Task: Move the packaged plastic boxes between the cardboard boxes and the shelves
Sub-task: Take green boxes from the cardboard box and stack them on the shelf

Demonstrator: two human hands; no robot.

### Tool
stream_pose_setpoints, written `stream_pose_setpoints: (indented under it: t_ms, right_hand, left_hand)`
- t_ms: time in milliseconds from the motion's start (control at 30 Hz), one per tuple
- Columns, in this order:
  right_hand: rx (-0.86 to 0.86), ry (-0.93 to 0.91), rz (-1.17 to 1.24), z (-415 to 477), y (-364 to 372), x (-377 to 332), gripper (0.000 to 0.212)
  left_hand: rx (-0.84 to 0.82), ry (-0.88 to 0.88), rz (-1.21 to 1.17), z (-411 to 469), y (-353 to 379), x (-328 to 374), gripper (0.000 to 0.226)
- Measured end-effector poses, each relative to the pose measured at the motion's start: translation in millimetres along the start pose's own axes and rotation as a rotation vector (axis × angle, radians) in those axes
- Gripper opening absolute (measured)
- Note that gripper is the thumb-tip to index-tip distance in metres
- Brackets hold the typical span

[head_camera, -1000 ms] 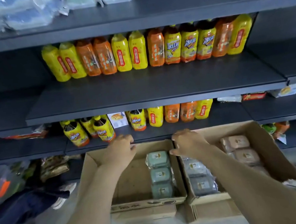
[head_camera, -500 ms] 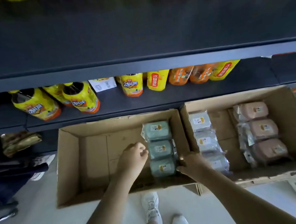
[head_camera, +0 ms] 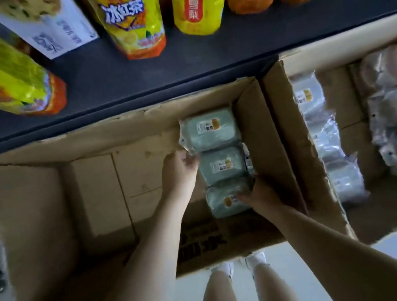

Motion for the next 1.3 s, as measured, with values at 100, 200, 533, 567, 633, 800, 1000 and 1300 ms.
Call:
stream_pose_setpoints:
  t_ms: [100,200,533,567,633,800,1000,1300]
  right_hand:
    - [0.005,0.094,0.116,23.1,11.6,18.3,0.071]
    - [0.010,0.148,0.210,37.8,15.4,27.3,0.069]
    - [0.029,0.171,0.349,39.6,28.8,43.2,0.055]
    - [0.022,0.163,0.375,38.5,30.2,42.3,0.056]
    - [0.016,0.138,0.372,35.1,30.7,39.5,0.060]
    - [0.060,0.004,0.285,23.8,19.0,29.9,0.065]
    - [0.101,-0.040,0.165,-1.9,-3.3,14.6,0.071]
    - [0.187,-0.081,0.301,-63.6,-56.3,-35.7,0.048]
  left_hand:
    - [0.028,-0.039,-0.068,23.2,11.7,-5.9,0.024]
    - [0.039,-0.123,-0.224,43.5,20.9,-8.0,0.026]
    - [-0.109,-0.318,-0.330,78.8,59.4,-24.4,0.088]
    - [-0.114,-0.336,-0.321,77.8,60.7,-25.9,0.084]
    - [-0.136,-0.356,-0.350,78.6,65.2,-30.3,0.080]
    - [-0.151,-0.339,-0.392,69.8,62.0,-31.8,0.064]
    - [-0.034,-0.330,-0.489,25.5,19.4,-40.9,0.034]
    - [0.111,-0.420,-0.676,-56.2,-56.9,-72.5,0.041]
Point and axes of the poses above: each hand's wrist, its own z-axis towards the middle knuckle, its own y-axis out of the palm, x = y × z, the point moved 10 cm from there along z, towards the middle knuckle, and after that the axes turned 12 degrees about z, right-handed, at the moved point
